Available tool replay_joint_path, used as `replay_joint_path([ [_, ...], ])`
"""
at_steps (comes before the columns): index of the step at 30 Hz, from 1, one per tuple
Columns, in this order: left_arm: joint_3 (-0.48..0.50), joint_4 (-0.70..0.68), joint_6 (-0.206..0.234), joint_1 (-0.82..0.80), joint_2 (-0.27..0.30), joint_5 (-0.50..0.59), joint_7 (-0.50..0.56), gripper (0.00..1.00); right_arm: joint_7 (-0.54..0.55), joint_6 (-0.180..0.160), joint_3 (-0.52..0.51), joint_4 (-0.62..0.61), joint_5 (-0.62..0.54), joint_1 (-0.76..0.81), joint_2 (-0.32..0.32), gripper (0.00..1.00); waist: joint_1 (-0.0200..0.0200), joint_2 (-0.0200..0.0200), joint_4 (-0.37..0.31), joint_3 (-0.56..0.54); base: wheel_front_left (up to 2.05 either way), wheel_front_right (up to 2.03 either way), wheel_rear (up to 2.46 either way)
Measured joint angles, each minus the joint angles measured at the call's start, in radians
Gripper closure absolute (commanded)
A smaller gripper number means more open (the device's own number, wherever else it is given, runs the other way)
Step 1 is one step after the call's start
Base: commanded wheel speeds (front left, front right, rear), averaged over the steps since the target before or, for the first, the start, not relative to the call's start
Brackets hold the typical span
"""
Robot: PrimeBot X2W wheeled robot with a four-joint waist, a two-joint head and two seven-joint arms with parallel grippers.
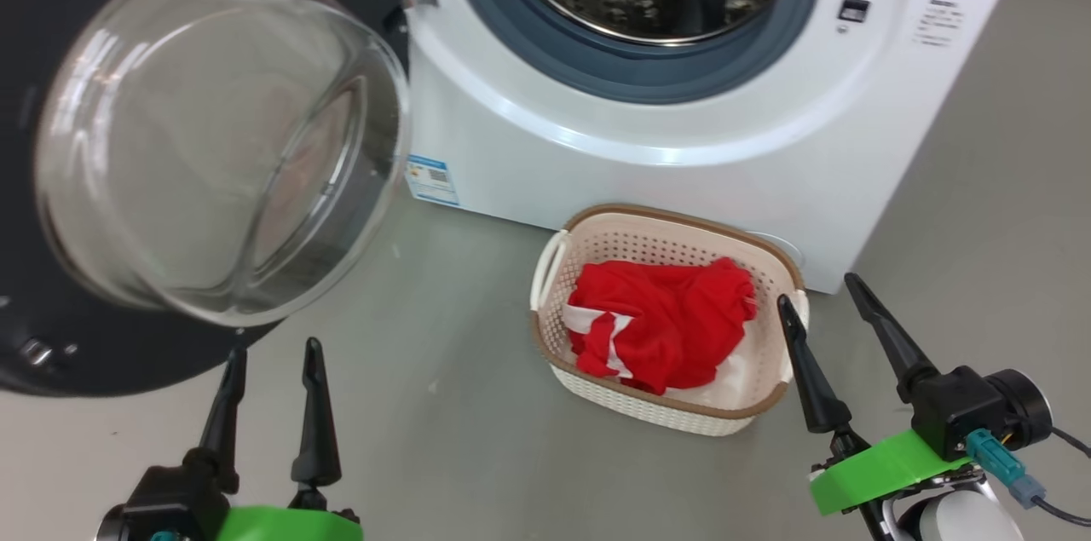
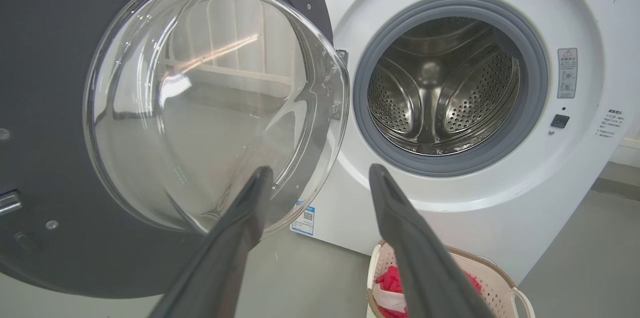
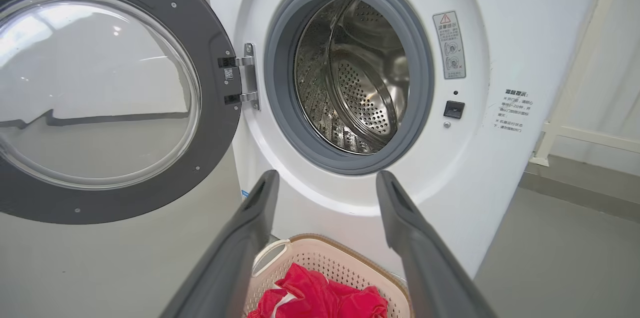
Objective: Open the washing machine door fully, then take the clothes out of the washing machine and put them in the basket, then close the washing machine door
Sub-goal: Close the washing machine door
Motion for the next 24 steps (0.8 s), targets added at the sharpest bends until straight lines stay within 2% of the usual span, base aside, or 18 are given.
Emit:
replay_joint_path([
  [8, 0.013, -0.021, 0.071, 0.030, 0.000, 0.026, 0.000, 0.00, 0.000, 0.000, 0.035, 0.005, 0.003, 0.007, -0.001, 0.00, 0.0001, 0.0000, 0.095, -0.031, 0.00, 0.00, 0.00],
  [16, 0.021, -0.032, 0.089, 0.056, 0.005, 0.027, 0.002, 0.00, 0.000, 0.000, 0.042, 0.008, 0.012, 0.025, 0.000, 0.00, 0.0000, 0.0000, 0.156, -0.063, 0.00, 0.00, 0.00],
  [24, 0.021, -0.049, 0.106, 0.072, 0.008, 0.027, 0.007, 0.00, 0.000, 0.000, 0.042, 0.009, 0.012, 0.029, 0.000, 0.00, 0.0000, 0.0000, 0.178, -0.080, 0.00, 0.00, 0.00],
])
